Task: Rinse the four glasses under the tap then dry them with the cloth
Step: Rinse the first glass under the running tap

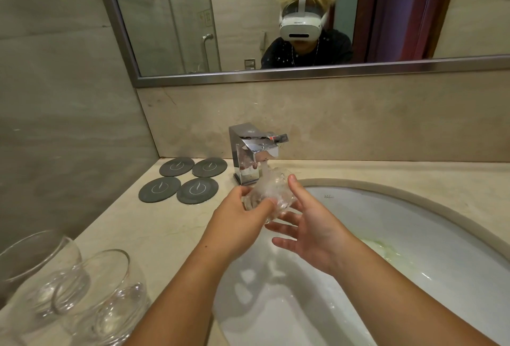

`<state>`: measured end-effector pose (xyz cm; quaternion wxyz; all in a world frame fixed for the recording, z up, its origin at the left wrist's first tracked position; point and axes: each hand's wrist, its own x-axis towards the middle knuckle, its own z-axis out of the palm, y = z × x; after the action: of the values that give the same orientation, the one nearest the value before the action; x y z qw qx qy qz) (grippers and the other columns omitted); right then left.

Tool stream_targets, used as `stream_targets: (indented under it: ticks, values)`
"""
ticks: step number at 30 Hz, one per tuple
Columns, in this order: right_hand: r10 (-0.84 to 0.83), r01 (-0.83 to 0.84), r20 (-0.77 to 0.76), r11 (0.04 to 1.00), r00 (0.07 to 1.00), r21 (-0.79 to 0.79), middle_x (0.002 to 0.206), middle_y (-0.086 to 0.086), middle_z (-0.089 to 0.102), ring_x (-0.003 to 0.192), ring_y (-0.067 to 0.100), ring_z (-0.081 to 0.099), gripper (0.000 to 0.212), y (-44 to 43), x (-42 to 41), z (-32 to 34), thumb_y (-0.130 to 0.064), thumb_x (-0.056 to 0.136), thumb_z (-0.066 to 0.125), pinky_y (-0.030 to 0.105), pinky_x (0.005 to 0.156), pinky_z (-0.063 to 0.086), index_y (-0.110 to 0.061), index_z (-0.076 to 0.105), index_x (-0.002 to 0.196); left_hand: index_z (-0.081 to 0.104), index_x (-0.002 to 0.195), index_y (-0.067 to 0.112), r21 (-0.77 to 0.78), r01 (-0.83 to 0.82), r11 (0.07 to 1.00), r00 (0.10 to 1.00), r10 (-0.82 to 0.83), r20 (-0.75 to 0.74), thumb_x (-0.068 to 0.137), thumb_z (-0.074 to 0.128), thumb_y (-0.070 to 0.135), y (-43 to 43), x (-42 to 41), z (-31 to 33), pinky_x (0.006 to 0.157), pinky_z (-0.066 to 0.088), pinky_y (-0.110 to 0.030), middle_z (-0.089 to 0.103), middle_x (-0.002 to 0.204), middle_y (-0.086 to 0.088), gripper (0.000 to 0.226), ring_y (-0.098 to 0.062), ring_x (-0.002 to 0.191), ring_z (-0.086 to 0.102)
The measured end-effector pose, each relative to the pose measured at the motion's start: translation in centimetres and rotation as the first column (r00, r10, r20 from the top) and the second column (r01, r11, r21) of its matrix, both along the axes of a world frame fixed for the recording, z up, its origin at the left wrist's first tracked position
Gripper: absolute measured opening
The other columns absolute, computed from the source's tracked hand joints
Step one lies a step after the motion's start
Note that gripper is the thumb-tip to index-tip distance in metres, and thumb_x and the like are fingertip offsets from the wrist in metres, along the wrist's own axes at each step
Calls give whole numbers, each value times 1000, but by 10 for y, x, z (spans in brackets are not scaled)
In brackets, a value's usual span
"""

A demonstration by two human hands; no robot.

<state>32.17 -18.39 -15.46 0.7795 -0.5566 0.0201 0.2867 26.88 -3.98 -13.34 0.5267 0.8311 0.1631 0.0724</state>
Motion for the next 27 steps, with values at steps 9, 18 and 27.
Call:
stream_targets:
  ticks: [9, 18, 27]
  values:
    - [-76, 82, 160, 996, 984, -30, 118, 9, 79, 102, 34, 79, 47, 3, -2, 1, -55, 88, 79, 51, 87, 64, -21, 76, 120, 70, 104, 30, -39, 27, 999, 989, -33, -144, 70, 55, 56, 4, 0, 4, 102, 56, -48, 78, 103, 4, 45, -21, 103, 72]
    - [-114, 251, 598, 956, 793, -150, 116, -9, 71, 100, 14, 75, 52, 1, -6, 1, -28, 87, 87, 29, 75, 64, -38, 65, 133, 48, 143, 35, 94, 114, 989, 991, -120, 60, 71, 77, 52, -2, -6, 7, 104, 54, -32, 68, 127, 21, 80, 4, 116, 65]
    - [-28, 170, 625, 971, 781, -169, 129, -12, 65, 111, 6, 68, 58, -3, -5, 2, -25, 83, 81, 17, 73, 57, -47, 63, 134, 45, 140, 36, 106, 85, 991, 988, -98, 119, 52, 84, 60, 0, -6, 5, 97, 60, -40, 69, 123, 18, 99, -3, 104, 74]
